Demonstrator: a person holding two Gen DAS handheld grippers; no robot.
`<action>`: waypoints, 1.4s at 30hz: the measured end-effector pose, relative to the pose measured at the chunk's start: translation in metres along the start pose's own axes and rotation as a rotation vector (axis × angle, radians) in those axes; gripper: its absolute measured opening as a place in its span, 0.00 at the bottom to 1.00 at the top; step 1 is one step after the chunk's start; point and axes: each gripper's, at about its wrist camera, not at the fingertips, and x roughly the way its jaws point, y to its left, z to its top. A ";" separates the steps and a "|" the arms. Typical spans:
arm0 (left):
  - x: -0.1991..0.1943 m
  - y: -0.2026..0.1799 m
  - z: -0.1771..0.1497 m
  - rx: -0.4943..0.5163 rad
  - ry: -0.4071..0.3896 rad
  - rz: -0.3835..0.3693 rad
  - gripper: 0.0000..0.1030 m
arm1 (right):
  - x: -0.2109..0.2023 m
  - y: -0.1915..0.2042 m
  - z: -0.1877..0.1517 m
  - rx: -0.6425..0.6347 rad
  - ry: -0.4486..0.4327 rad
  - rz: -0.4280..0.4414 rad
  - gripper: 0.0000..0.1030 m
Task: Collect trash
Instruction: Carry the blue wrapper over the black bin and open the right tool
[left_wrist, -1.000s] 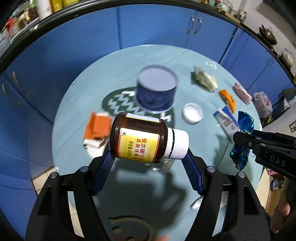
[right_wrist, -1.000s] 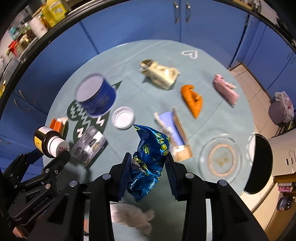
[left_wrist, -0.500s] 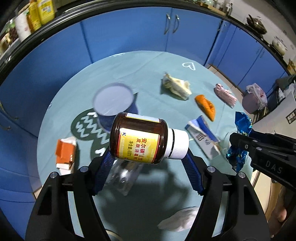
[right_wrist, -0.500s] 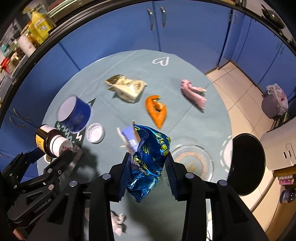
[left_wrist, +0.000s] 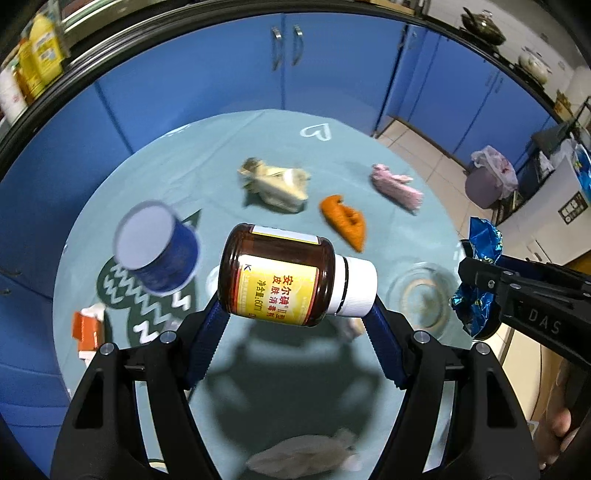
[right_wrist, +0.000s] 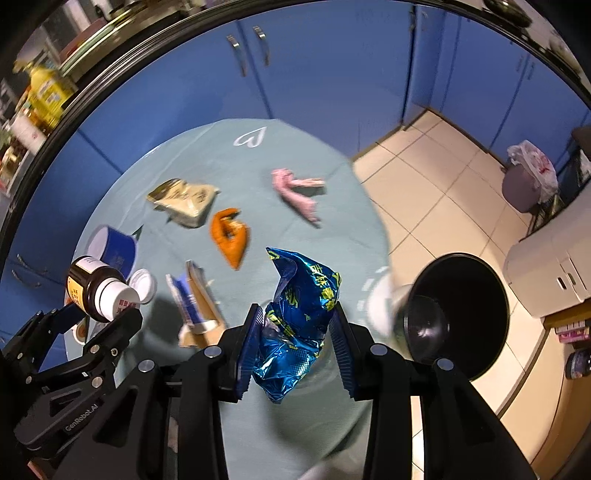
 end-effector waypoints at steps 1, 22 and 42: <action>0.000 -0.005 0.002 0.009 -0.002 -0.002 0.70 | -0.002 -0.008 0.000 0.014 -0.006 -0.007 0.35; 0.000 -0.137 0.032 0.197 -0.019 -0.100 0.70 | -0.029 -0.143 -0.007 0.224 -0.078 -0.122 0.37; -0.005 -0.182 0.040 0.244 -0.031 -0.115 0.70 | -0.051 -0.188 -0.009 0.293 -0.143 -0.190 0.75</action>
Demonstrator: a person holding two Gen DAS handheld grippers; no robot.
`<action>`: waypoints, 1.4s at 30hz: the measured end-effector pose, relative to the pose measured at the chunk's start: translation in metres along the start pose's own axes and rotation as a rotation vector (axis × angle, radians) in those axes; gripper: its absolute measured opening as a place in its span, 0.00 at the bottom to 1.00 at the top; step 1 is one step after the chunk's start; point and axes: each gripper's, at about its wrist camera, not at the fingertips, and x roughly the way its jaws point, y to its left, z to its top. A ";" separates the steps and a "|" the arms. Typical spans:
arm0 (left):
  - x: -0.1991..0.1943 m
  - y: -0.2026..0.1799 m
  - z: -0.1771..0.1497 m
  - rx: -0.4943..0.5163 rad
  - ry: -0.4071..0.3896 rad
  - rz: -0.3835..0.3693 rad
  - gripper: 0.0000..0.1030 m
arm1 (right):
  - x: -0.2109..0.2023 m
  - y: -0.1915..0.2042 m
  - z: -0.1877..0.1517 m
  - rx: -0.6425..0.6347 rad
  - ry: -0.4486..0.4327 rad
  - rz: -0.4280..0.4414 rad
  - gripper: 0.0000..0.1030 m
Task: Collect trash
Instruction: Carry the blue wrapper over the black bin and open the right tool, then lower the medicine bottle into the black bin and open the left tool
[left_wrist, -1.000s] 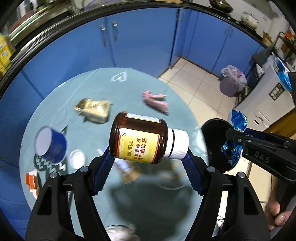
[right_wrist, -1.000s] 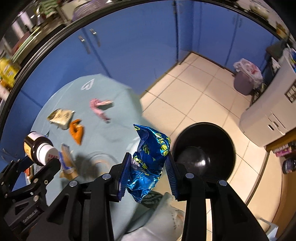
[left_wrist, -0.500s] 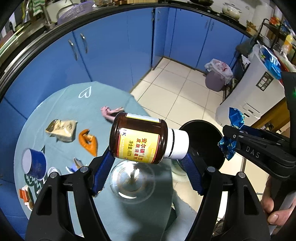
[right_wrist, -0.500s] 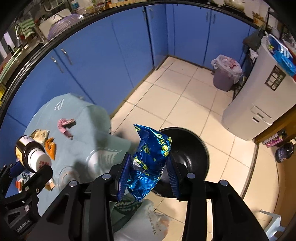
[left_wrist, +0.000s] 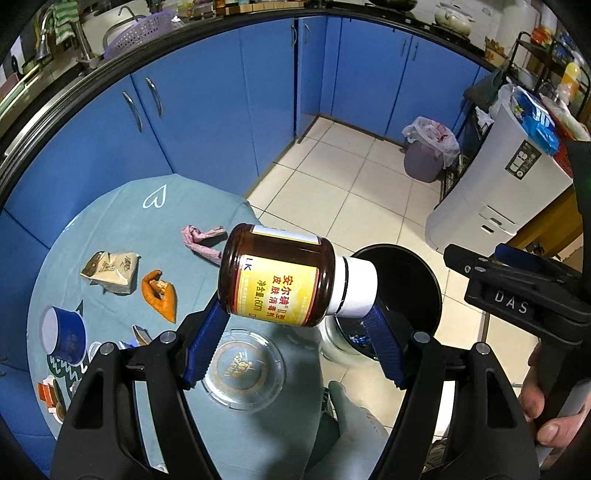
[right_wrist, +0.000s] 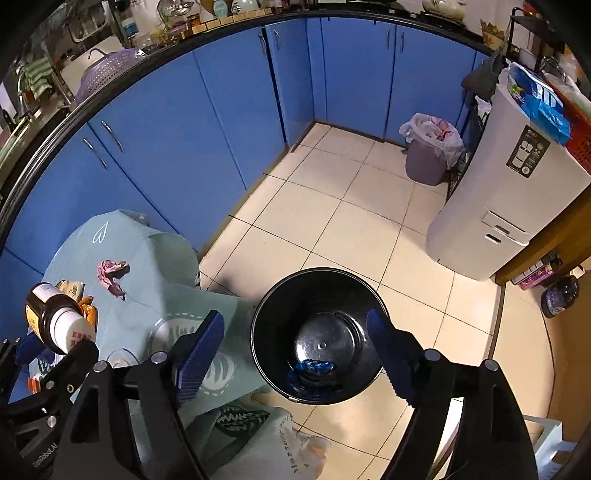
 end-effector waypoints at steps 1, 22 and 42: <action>0.000 -0.002 0.000 0.003 0.001 -0.003 0.70 | 0.000 -0.002 0.000 0.005 -0.001 -0.004 0.75; -0.015 -0.086 0.039 0.136 -0.129 -0.090 0.88 | -0.022 -0.076 0.004 0.165 -0.069 -0.112 0.75; -0.030 -0.009 0.014 -0.015 -0.115 0.008 0.88 | -0.014 -0.011 -0.002 0.054 -0.048 -0.014 0.75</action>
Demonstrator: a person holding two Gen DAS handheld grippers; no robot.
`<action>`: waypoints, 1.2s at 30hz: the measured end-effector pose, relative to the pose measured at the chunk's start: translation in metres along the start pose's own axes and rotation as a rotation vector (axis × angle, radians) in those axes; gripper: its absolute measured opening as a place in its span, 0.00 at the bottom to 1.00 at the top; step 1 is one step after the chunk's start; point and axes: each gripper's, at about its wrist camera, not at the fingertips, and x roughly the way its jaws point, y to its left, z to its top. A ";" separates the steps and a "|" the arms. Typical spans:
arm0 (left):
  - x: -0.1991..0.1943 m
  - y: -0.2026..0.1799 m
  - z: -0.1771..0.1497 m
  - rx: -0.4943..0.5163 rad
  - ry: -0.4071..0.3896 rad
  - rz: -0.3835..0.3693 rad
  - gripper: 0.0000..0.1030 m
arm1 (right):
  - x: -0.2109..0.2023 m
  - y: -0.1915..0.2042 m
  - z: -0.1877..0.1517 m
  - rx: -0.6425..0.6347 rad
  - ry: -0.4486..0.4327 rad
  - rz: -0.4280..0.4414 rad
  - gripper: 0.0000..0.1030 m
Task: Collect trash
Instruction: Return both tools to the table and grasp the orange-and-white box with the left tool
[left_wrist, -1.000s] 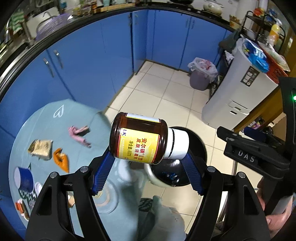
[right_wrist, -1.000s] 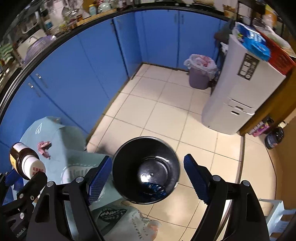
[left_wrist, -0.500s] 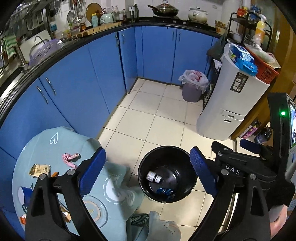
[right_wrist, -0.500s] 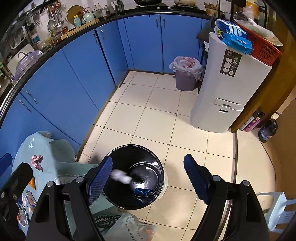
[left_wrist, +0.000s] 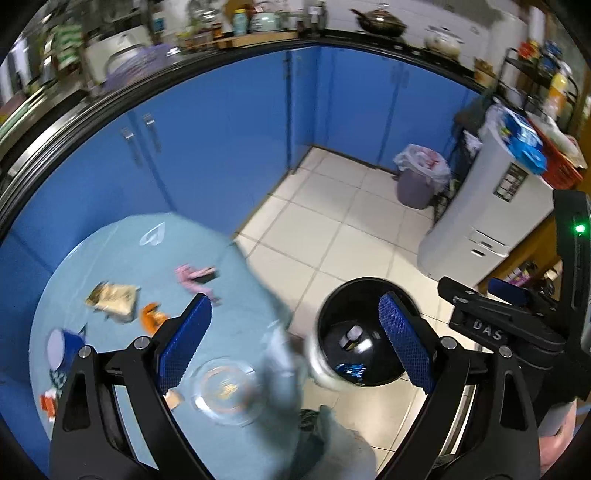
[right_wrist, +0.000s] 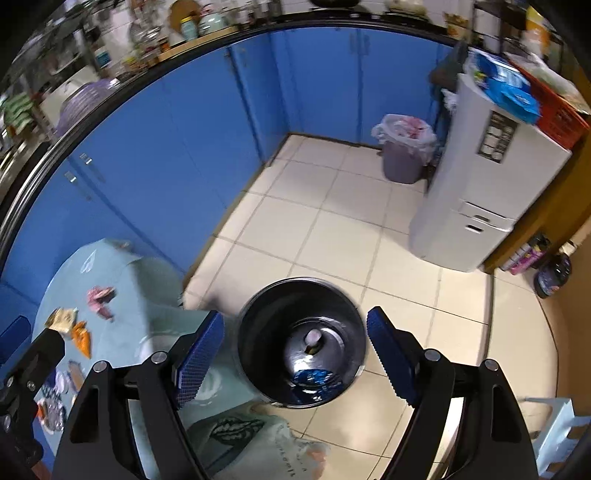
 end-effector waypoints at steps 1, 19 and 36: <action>-0.001 0.013 -0.006 -0.022 0.006 0.014 0.88 | 0.001 0.010 -0.002 -0.018 -0.001 0.011 0.75; -0.019 0.245 -0.138 -0.422 0.122 0.331 0.88 | 0.037 0.197 -0.065 -0.334 0.151 0.198 0.75; -0.017 0.350 -0.219 -0.561 0.191 0.362 0.88 | 0.063 0.239 -0.116 -0.361 0.242 0.080 0.75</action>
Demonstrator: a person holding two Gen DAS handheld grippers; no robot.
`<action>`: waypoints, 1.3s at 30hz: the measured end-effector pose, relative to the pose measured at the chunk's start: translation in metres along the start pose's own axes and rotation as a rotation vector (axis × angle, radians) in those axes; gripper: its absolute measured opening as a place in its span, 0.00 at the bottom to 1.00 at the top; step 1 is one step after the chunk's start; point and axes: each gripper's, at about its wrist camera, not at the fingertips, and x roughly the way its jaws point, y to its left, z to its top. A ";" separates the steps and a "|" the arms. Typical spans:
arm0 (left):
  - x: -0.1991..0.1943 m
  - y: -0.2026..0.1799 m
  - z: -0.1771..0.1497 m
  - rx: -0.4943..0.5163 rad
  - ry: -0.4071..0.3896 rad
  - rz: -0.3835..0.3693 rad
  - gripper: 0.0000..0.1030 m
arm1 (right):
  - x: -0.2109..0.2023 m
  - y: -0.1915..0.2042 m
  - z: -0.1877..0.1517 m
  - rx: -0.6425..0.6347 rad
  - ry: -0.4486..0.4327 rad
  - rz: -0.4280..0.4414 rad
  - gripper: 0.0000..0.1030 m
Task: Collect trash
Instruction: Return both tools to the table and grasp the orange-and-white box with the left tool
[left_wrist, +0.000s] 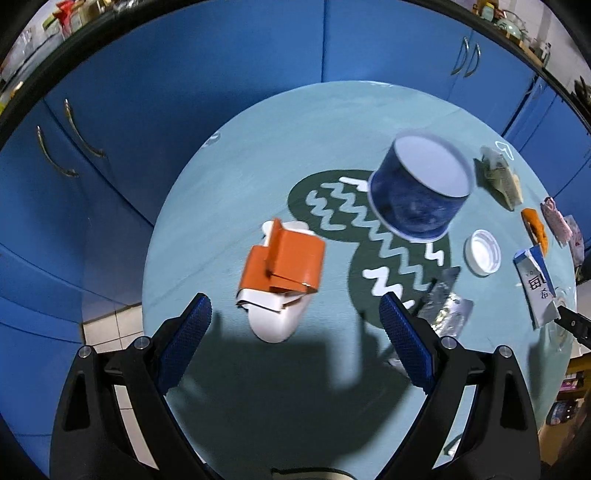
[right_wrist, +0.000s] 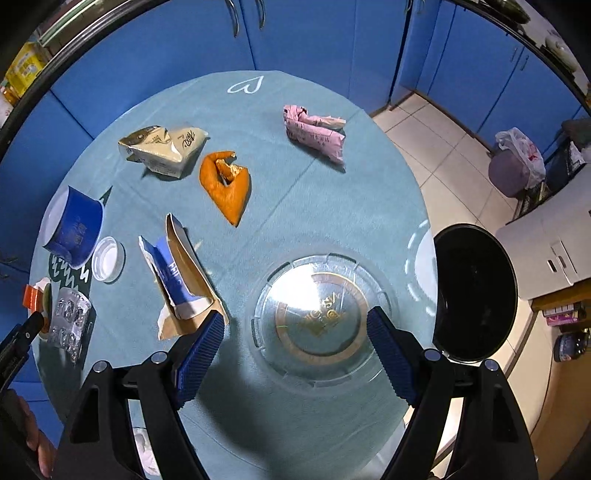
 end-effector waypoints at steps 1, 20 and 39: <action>0.002 0.003 0.000 -0.001 0.004 -0.002 0.88 | 0.000 0.001 -0.001 0.003 0.001 -0.004 0.75; 0.023 0.025 0.006 -0.016 0.026 -0.015 0.88 | 0.009 0.016 -0.003 0.015 0.033 -0.046 0.75; 0.030 0.016 0.015 0.038 0.003 -0.001 0.39 | 0.007 0.001 -0.005 0.078 0.027 -0.091 0.75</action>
